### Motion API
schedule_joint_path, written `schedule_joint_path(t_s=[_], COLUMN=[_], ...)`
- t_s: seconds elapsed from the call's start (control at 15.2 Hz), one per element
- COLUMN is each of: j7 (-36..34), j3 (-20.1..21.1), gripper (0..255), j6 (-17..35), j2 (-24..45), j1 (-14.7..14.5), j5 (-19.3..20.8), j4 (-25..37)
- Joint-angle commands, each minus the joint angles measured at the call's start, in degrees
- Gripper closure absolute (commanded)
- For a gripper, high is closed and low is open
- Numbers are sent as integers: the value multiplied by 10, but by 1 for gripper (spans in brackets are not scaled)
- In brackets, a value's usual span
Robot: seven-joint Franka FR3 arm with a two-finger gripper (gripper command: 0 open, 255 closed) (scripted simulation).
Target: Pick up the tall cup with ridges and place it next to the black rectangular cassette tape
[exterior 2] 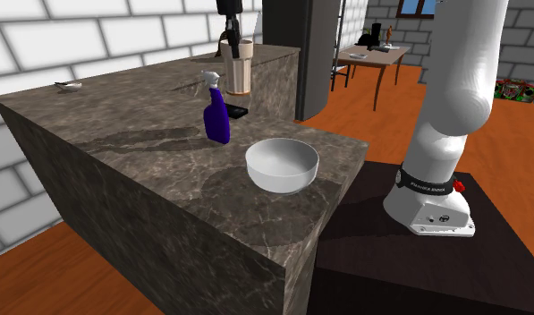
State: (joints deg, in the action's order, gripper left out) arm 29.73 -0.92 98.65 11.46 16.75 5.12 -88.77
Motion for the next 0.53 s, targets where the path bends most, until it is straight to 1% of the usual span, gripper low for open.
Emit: schedule_joint_path(t_s=[0.0, 0.46], j7=[-1, -6], j3=[0, 0], gripper=[255, 255], j6=[16, 69], j2=[-1, 2], j1=[0, 1], j5=[0, 1], j4=[-16, -66])
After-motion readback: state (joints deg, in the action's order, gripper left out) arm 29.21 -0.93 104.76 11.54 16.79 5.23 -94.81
